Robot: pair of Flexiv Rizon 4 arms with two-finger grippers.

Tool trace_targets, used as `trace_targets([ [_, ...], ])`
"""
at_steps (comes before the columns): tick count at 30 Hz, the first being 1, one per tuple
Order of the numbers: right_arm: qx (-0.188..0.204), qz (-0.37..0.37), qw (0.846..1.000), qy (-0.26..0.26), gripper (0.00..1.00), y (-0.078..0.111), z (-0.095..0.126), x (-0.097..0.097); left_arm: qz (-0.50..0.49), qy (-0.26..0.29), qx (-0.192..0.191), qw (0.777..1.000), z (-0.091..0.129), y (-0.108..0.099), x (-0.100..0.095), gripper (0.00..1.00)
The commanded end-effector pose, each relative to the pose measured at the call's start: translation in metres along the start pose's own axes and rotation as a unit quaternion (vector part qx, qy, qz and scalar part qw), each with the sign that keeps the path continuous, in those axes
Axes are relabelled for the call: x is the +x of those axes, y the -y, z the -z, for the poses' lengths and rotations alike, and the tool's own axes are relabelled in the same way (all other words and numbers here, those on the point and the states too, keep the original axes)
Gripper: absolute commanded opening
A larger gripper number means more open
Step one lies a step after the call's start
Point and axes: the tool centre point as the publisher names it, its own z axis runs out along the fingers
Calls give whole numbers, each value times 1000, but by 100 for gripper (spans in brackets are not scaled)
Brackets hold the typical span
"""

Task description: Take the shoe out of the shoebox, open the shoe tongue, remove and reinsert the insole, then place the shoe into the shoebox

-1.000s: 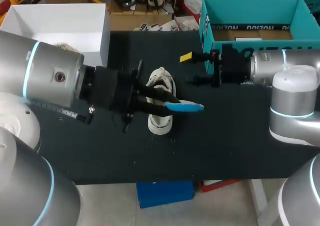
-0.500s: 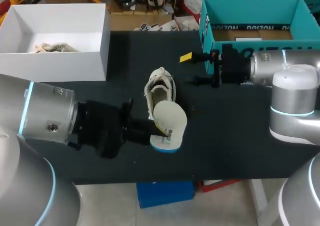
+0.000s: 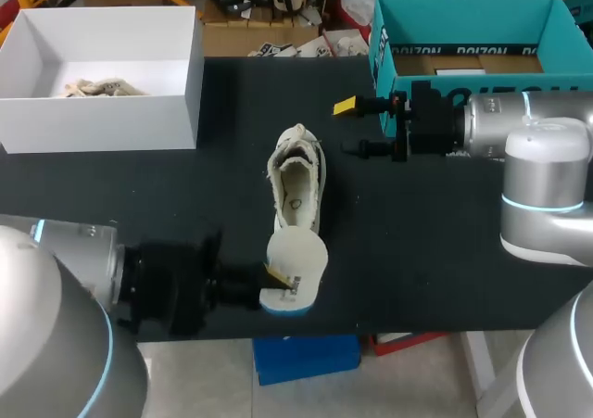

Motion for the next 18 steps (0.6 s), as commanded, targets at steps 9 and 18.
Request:
trace_targets([
  [9, -2, 0, 1000, 0, 100, 1, -1, 0, -159, 95, -78, 980, 0, 1, 36, 0],
  [18, -2, 0, 1000, 0, 100, 1, -1, 0, -284, 138, -113, 942, -3, -21, 44, 0],
])
